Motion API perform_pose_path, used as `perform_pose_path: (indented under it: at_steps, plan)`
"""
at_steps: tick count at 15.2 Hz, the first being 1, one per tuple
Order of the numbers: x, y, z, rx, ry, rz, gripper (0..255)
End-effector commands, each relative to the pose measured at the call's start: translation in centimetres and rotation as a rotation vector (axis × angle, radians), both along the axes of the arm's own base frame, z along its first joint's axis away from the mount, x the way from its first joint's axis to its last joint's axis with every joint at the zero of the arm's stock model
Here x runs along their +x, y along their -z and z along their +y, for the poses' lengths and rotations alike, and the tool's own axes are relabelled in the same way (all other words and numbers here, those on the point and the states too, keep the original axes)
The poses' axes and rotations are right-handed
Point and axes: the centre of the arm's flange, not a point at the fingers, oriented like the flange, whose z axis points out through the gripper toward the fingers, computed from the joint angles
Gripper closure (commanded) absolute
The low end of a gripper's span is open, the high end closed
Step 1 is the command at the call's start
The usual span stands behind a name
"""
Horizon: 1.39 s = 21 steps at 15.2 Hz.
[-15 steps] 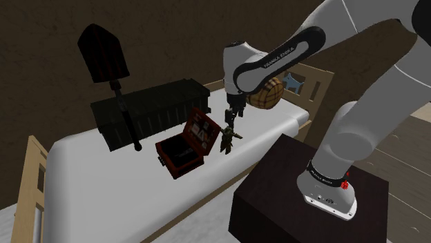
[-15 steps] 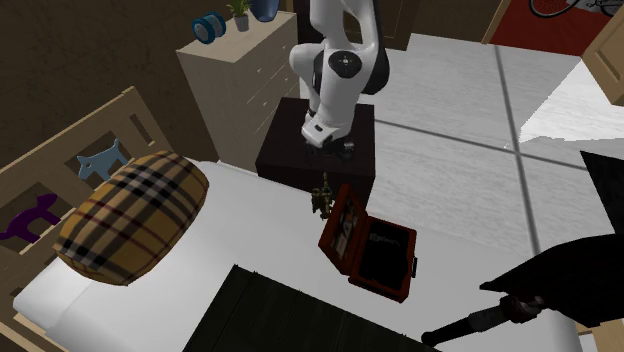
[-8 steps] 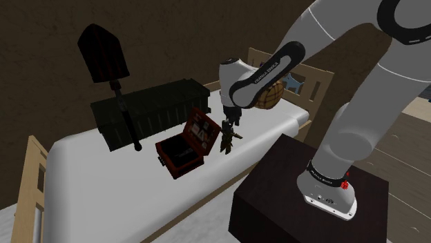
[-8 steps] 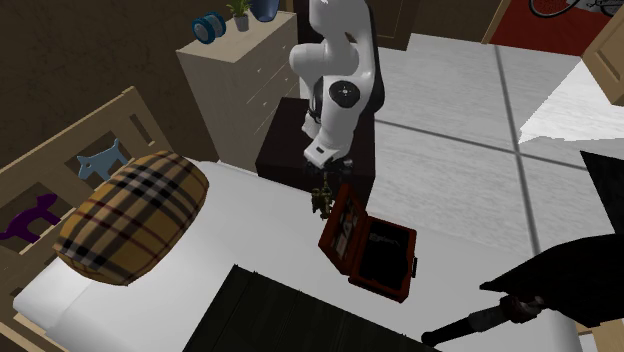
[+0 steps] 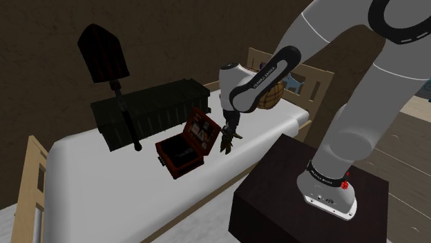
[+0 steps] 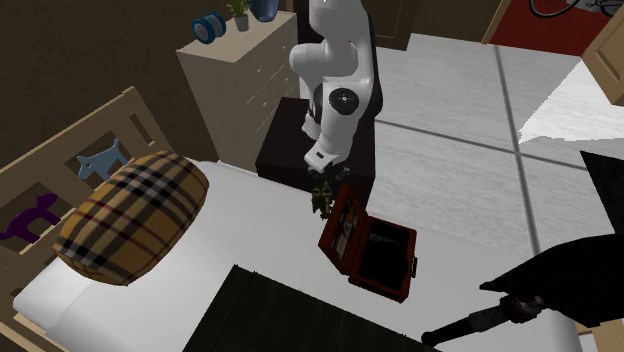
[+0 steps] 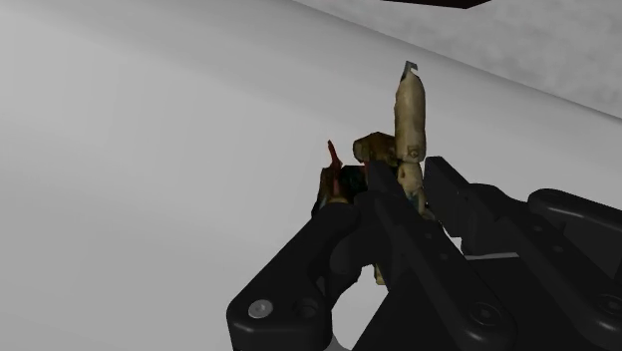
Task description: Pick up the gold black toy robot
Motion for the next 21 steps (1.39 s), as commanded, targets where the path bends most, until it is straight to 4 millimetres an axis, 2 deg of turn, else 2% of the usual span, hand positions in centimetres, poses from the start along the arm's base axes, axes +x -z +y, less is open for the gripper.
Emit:
perform_pose_path:
  at_steps: [1, 6, 21]
  plan:
    - [0.0, 0.0, 0.0, 0.000, 0.000, 0.000, 255]
    - [0.0, 0.0, 0.0, 0.000, 0.000, 0.000, 255]
    - [0.0, -7.9, 0.0, 0.000, 0.000, 0.000, 255]
